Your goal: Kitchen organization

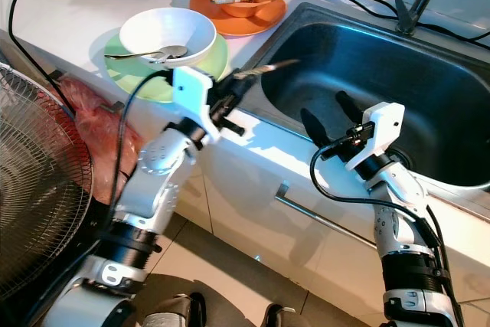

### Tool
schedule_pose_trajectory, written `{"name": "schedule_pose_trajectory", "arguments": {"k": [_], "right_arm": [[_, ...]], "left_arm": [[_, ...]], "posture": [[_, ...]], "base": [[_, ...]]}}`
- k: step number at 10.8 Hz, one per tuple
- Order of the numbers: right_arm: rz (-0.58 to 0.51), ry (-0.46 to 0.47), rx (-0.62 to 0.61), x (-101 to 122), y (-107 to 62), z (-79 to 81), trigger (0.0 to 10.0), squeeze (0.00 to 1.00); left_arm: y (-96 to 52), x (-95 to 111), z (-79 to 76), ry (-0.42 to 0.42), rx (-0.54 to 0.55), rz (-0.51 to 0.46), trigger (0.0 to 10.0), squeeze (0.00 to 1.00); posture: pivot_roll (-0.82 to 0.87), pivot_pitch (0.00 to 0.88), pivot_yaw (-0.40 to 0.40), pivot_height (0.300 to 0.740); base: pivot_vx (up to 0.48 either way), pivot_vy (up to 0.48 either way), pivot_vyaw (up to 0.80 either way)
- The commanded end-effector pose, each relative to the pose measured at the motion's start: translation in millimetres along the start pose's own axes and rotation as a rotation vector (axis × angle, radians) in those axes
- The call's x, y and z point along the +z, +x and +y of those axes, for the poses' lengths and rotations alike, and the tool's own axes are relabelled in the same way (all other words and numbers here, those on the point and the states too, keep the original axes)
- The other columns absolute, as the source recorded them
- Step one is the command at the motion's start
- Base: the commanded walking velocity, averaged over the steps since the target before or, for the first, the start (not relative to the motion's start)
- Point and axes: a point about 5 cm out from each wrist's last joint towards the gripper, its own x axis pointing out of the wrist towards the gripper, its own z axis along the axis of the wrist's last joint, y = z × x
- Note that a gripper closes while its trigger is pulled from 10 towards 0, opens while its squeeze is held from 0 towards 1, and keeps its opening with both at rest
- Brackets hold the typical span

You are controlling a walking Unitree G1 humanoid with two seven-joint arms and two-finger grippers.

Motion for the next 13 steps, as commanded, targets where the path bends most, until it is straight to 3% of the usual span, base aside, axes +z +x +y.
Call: {"name": "schedule_pose_trajectory", "arguments": {"k": [1, 2, 5, 8, 10, 13], "right_arm": [[0.043, -0.007, -0.046, -8, -11.2, -8.0, 10.0, 0.00], [0.050, -0.020, -0.049, -8, -11.5, -8.6, 10.0, 0.00], [0.050, -0.039, -0.061, -6, -13.4, -9.5, 10.0, 0.00], [0.049, -0.053, -0.071, -5, -19.6, -8.2, 10.0, 0.00], [0.050, -0.054, -0.067, -5, -24.5, -4.7, 10.0, 0.00], [0.054, -0.058, -0.082, -4, -30.6, -3.8, 10.0, 0.00]], "left_arm": [[8.6, 8, -5.1, -0.041, -0.035, -0.036, 10.0, 0.00], [14.0, 13, -3.9, -0.069, -0.032, -0.049, 10.0, 0.00], [34.7, 22, 2.5, -0.039, -0.028, -0.018, 10.0, 0.00], [64.8, 36, 11.9, -0.063, -0.059, 0.033, 10.0, 0.00], [69.4, 20, 2.5, -0.126, -0.120, 0.133, 10.0, 0.00], [67.7, -4, -13.8, -0.138, -0.163, 0.226, 10.0, 0.00]], "posture": [[0.07, 0.161, -0.032, 0.740], [0.08, 0.163, -0.030, 0.740], [0.07, 0.167, -0.021, 0.740], [0.06, 0.171, -0.001, 0.740], [0.03, 0.174, 0.013, 0.740], [0.01, 0.172, 0.022, 0.740]], "base": [[0.000, 0.000, 0.00], [0.000, 0.000, 0.00], [0.000, 0.000, 0.00], [0.000, 0.000, 0.00], [0.000, 0.000, 0.00], [0.000, 0.000, 0.00]]}}
